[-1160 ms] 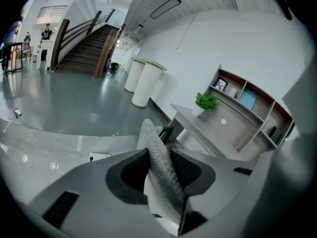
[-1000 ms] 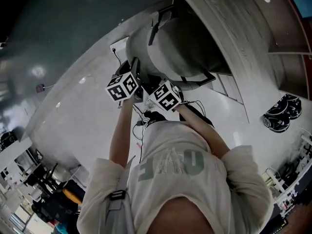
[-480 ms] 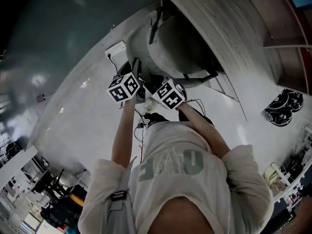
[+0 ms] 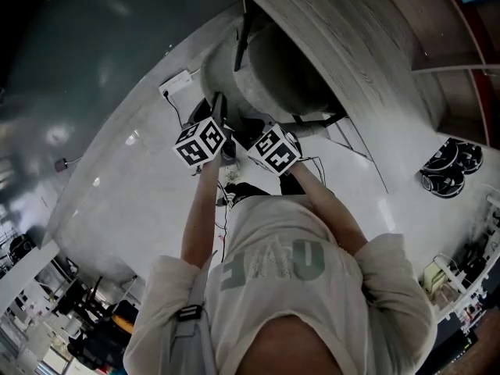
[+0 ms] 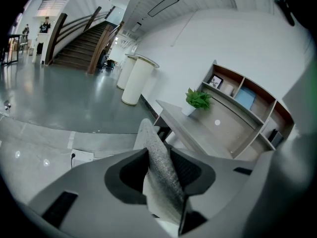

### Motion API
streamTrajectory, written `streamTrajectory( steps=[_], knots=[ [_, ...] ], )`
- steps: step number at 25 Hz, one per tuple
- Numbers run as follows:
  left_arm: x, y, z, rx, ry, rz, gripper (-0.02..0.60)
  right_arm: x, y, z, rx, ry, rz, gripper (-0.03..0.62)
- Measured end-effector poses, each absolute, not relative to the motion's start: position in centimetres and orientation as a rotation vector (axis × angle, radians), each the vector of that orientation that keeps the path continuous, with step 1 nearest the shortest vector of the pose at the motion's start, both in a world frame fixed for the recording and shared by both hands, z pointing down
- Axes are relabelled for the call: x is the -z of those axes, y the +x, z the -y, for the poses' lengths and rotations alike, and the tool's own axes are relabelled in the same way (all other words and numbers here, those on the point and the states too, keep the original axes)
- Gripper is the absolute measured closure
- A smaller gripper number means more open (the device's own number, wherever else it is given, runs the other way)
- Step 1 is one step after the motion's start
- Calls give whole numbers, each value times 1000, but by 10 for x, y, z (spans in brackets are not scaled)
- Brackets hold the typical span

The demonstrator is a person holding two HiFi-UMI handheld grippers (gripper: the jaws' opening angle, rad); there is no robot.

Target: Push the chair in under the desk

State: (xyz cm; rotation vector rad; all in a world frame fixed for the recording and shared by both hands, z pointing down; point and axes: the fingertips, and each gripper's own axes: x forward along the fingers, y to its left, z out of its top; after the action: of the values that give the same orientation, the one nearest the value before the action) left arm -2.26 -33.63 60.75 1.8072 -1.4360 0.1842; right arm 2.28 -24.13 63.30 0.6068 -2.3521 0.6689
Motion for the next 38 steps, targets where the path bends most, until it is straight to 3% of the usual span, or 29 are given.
streamTrajectory(
  steps=[13, 32, 38],
  knots=[
    [-608, 15, 332, -134, 1779, 1454, 437, -637, 68, 241, -671, 596, 2368, 434],
    [-604, 13, 326, -240, 1835, 1410, 425, -635, 68, 238, -668, 594, 2278, 418],
    [-587, 3, 324, -259, 1868, 1417, 425, -580, 58, 265, -746, 803, 2418, 419]
  ],
)
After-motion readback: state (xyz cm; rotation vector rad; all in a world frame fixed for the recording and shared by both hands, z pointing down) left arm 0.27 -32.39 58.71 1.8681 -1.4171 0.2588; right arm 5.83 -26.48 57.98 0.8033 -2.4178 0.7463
